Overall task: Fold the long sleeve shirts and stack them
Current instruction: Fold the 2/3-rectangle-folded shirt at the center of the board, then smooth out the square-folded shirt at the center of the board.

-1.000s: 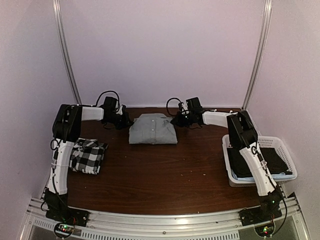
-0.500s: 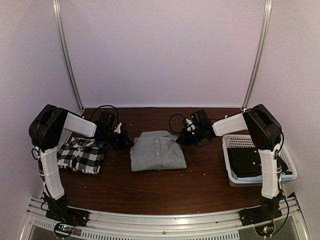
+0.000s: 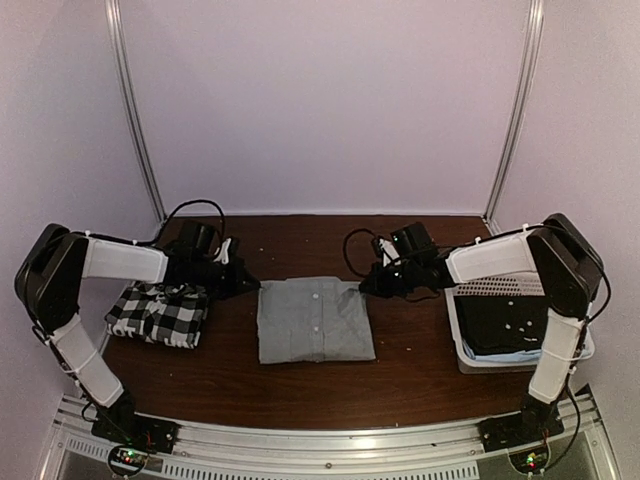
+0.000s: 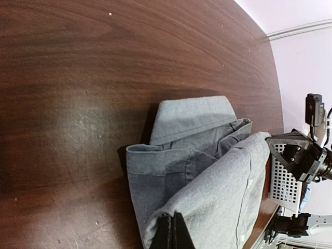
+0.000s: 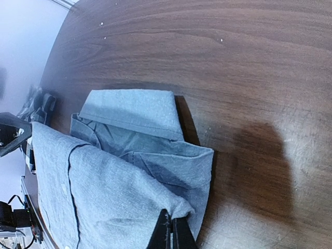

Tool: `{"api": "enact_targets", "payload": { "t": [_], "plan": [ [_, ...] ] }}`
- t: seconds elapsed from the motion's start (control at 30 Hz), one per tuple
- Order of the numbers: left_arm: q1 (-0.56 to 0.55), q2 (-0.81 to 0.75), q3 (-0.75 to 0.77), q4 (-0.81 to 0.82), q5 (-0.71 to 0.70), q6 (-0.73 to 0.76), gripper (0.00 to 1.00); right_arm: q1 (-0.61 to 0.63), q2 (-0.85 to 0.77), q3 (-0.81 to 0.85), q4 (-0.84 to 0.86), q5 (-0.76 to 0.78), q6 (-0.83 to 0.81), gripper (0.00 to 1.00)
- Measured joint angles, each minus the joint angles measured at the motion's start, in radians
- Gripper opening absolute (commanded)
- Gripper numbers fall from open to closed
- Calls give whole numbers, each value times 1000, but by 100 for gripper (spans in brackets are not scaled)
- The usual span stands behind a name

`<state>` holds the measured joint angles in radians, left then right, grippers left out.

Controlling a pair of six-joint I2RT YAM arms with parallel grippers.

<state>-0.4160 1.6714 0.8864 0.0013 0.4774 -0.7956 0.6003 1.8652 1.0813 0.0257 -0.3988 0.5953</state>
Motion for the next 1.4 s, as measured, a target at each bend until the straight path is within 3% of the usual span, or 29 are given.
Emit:
{"api": "enact_targets", "payload": {
  "t": [0.33,0.57,0.6,0.7,0.83,1.13,1.4],
  "plan": [
    [76,303,259,4,66,76,0,-80,178,217,24,-19,-42,0],
    [90,342,332,-32,80,119,0,-86,208,247,19,-23,-44,2],
    [92,344,348,-40,79,124,6,-87,208,254,13,-22,-45,7],
    [101,347,388,-57,76,143,42,-90,208,282,0,-12,-53,27],
    [117,348,430,-88,59,163,52,-92,204,311,-26,23,-65,39],
    [102,275,424,-173,-15,203,41,-8,122,325,-153,138,-120,38],
    [-75,129,320,-190,-28,193,31,105,130,371,-194,159,-148,34]
  ]
}}
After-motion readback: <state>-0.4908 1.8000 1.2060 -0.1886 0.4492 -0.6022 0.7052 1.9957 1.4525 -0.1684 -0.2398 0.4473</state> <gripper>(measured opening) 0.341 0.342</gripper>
